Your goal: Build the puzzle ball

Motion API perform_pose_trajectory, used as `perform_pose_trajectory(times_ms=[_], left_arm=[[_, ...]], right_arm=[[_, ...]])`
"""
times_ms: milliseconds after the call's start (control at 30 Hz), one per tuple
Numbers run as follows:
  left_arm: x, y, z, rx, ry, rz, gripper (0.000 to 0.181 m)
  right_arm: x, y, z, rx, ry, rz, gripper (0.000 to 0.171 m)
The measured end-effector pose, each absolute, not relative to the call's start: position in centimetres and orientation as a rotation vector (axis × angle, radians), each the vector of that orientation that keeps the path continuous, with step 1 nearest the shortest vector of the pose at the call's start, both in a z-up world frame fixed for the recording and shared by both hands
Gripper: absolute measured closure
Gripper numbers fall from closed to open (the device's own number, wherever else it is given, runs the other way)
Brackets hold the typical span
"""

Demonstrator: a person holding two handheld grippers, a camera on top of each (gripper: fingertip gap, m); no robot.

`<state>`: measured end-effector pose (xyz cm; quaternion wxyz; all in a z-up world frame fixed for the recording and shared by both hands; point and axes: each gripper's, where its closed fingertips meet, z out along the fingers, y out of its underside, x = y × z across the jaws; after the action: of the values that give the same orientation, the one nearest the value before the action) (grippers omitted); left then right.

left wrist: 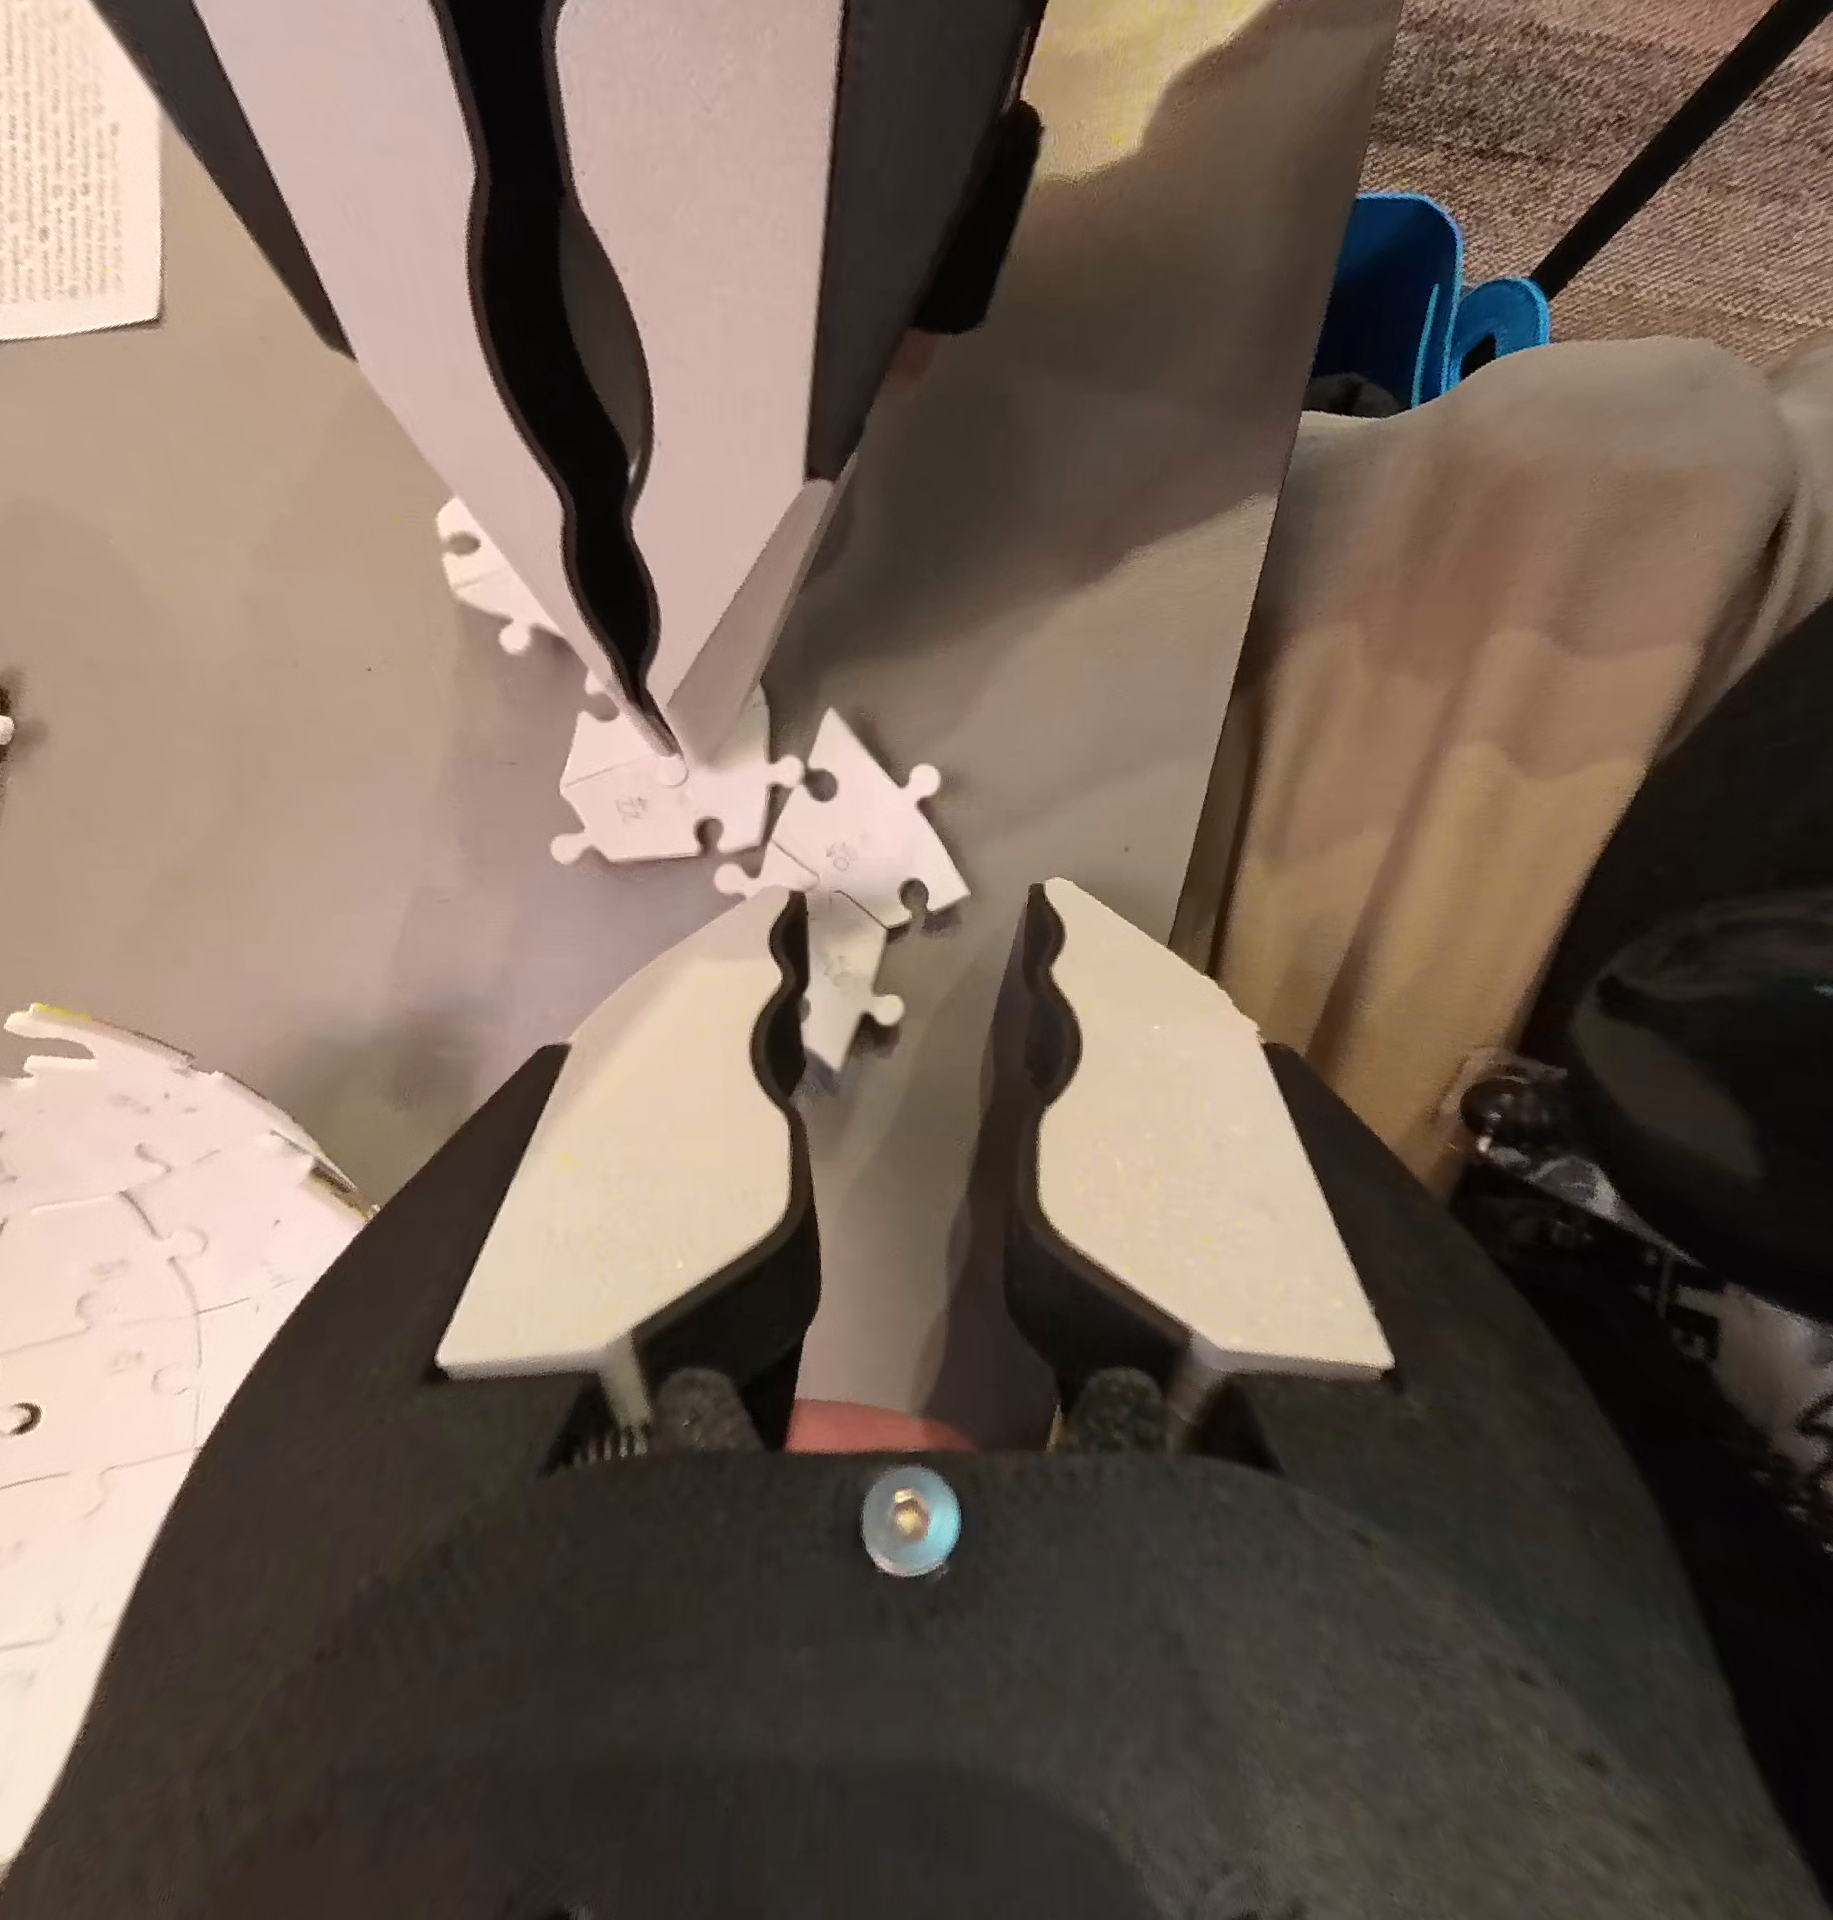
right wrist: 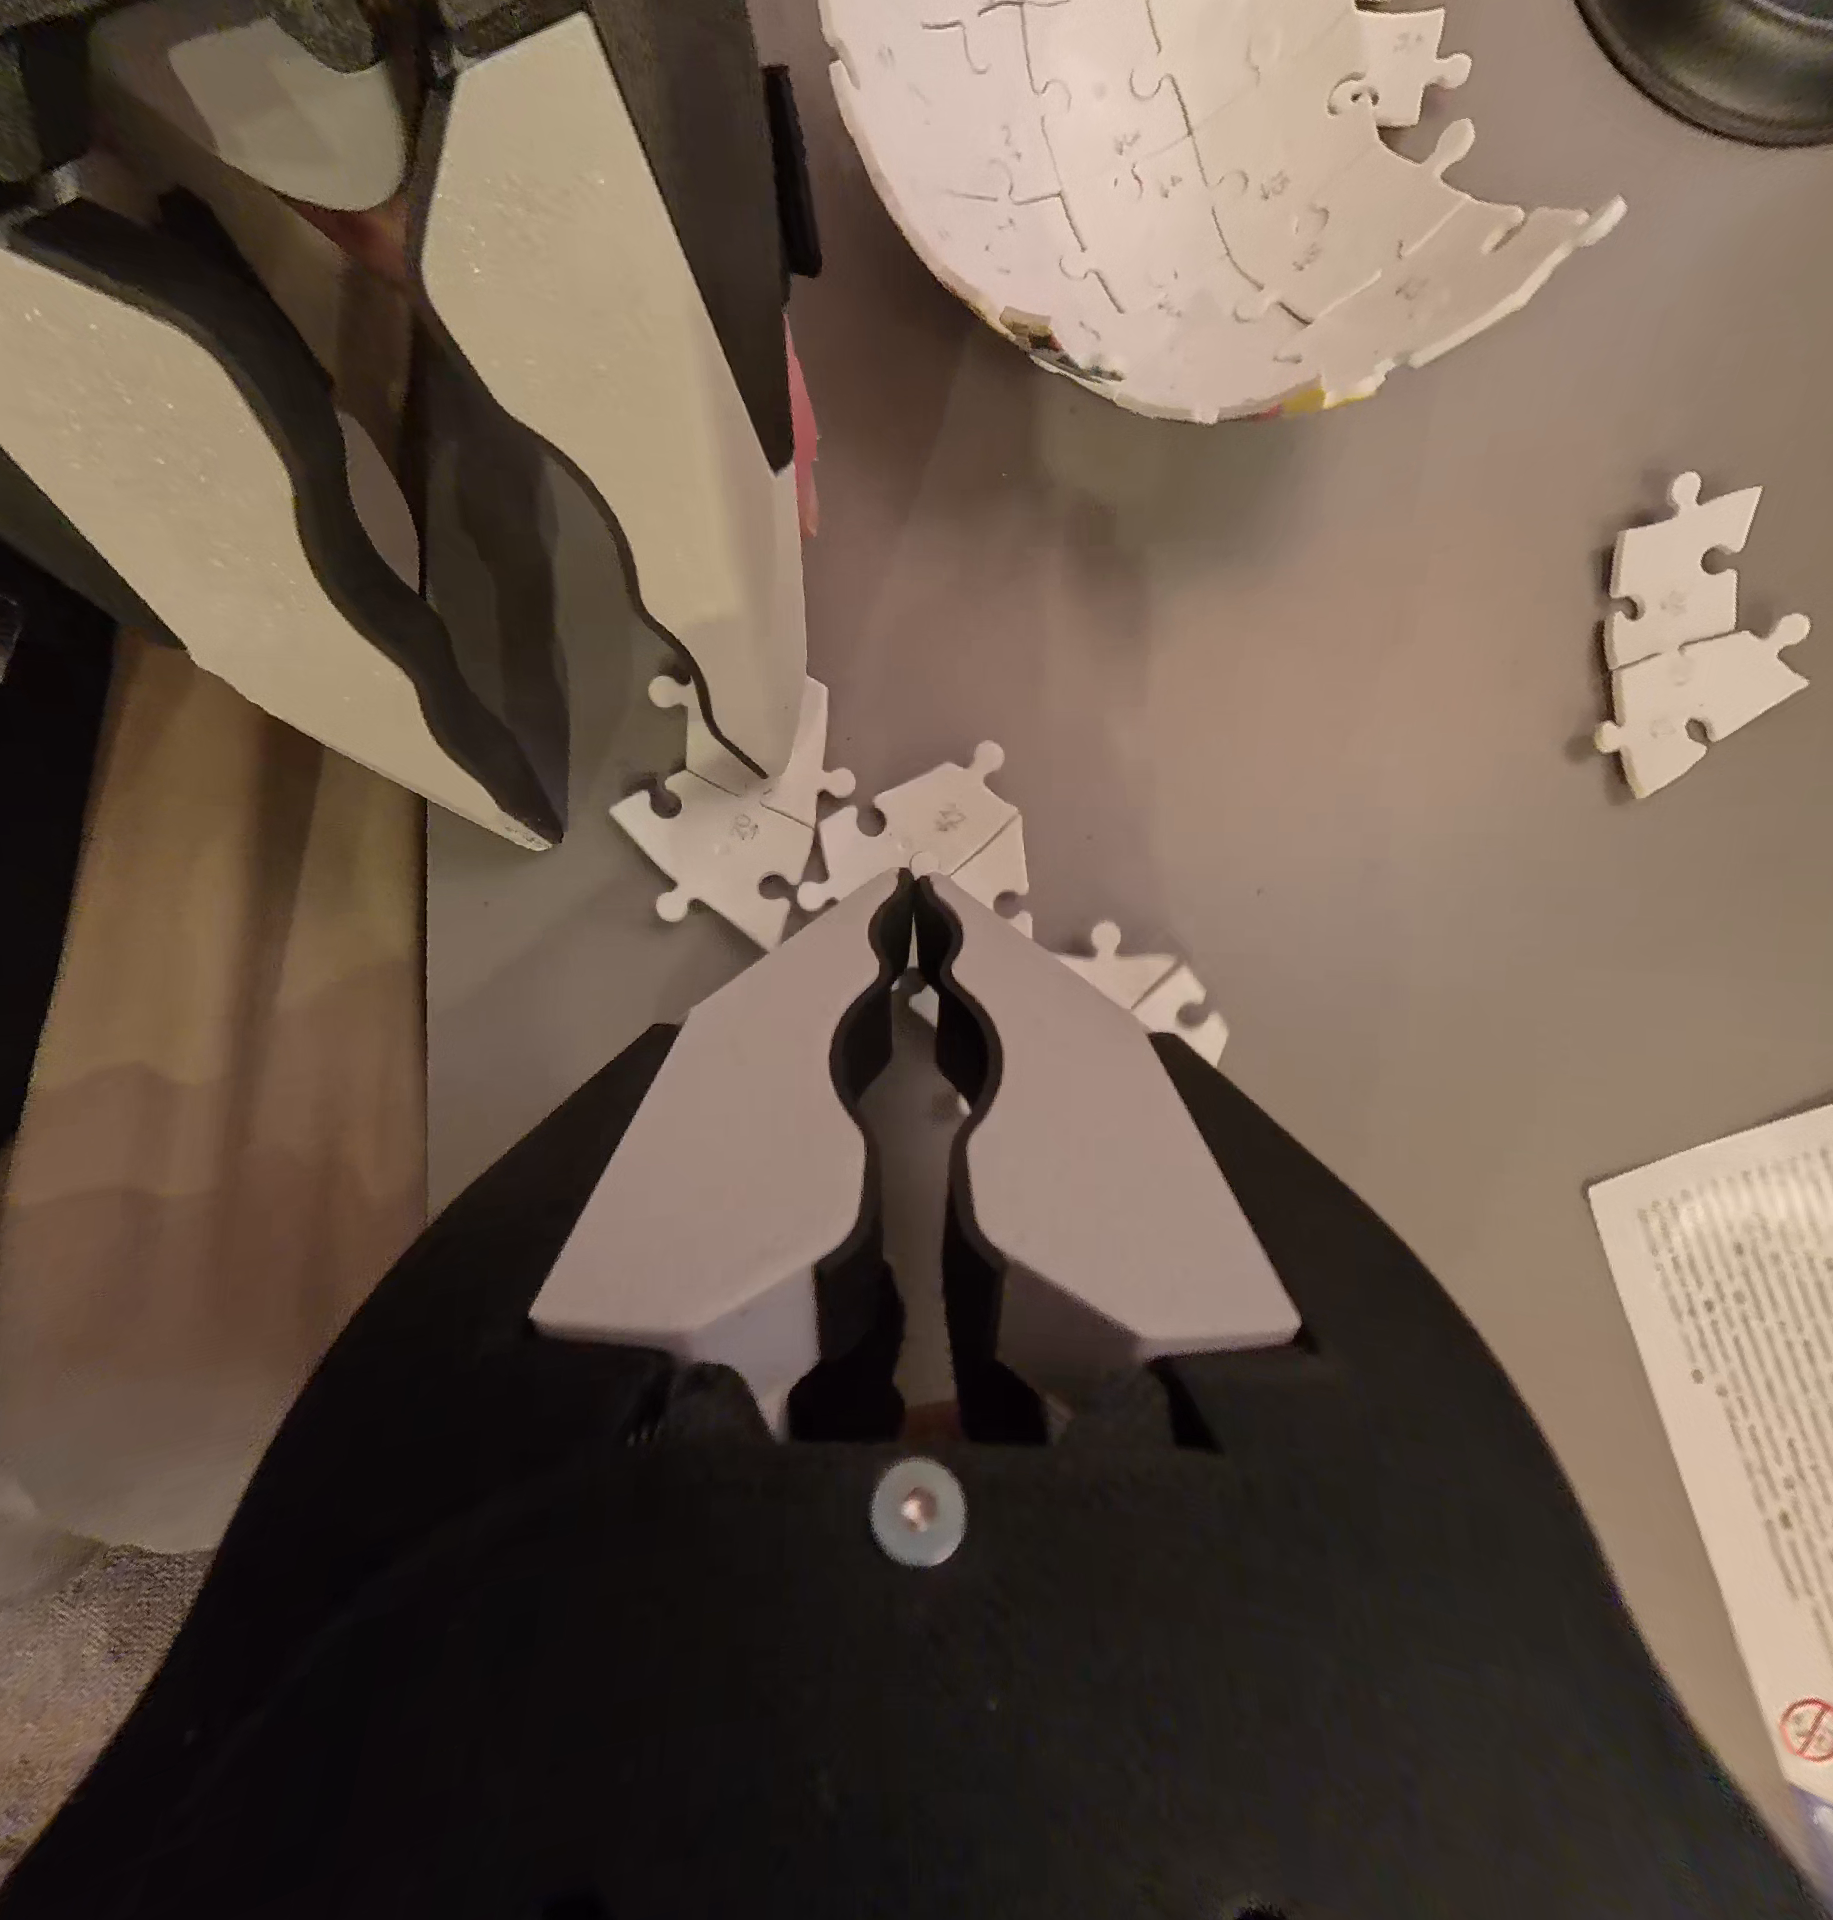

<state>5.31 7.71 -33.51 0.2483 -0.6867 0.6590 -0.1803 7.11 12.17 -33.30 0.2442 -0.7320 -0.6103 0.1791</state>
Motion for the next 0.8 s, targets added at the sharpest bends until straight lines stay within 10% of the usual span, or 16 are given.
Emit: perform_pose_trajectory(times_ms=[800], left_arm=[[4.5,7.6,-33.5,-1.883,1.786,-0.493,0.145]], right_arm=[[7.3,12.0,-33.3,-1.96,-1.755,0.535,0.171]])
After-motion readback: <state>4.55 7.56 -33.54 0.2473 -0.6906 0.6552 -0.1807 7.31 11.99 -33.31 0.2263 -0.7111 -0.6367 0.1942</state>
